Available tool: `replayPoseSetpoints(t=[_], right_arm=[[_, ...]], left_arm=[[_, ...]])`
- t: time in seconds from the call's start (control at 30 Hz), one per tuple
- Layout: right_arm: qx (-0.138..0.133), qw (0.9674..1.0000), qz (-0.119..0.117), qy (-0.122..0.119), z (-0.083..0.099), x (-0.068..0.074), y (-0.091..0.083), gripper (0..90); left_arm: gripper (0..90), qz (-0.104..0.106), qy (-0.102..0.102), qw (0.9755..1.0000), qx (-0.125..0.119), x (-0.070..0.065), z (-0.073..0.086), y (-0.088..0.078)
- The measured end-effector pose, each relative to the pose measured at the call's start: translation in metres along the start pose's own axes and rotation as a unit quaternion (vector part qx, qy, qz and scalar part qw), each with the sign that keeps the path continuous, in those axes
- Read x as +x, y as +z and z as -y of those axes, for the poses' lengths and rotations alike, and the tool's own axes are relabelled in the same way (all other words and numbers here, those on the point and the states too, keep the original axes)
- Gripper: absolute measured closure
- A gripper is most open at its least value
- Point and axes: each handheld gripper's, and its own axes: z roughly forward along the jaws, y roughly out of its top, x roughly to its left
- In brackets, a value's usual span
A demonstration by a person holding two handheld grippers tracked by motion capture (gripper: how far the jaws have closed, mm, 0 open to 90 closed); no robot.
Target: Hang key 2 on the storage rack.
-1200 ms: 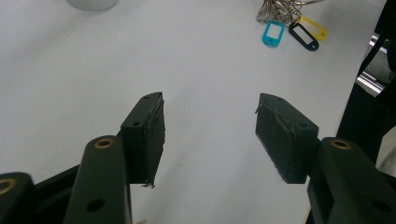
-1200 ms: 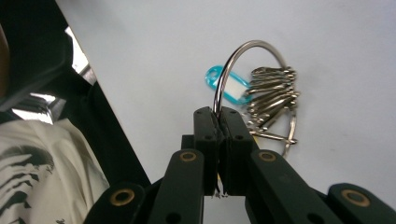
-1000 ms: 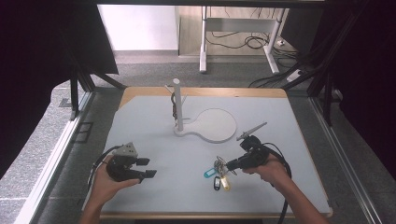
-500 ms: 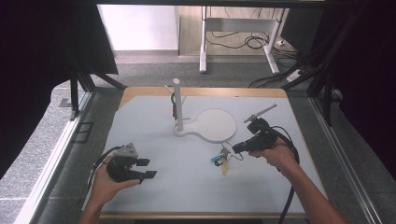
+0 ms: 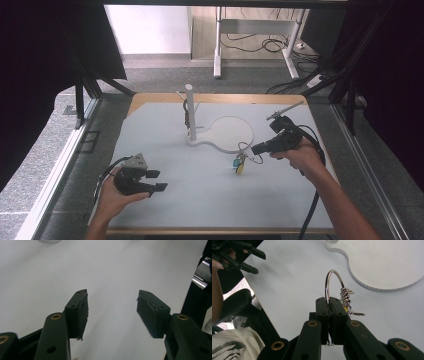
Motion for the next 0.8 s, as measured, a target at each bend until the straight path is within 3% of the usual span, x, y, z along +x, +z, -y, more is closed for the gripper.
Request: replayPoseSetpoints(t=[0.23,0.7,0.8], right_arm=[[-0.004,1.0000,0.002,0.006,-0.007,-0.003,-0.006,86.8],[0.003,0.9996,0.029,0.000,-0.025,-0.007,-0.014,86.8],[0.003,0.9995,0.032,0.002,-0.030,-0.009,-0.016,86.8]], left_arm=[[42.8,-0.002,-0.001,1.0000,0.005,0.000,0.000,0.000],[42.5,0.000,0.005,0.9999,0.015,0.001,0.001,0.003],[42.5,0.008,-0.012,0.9999,0.008,0.004,0.003,0.004]])
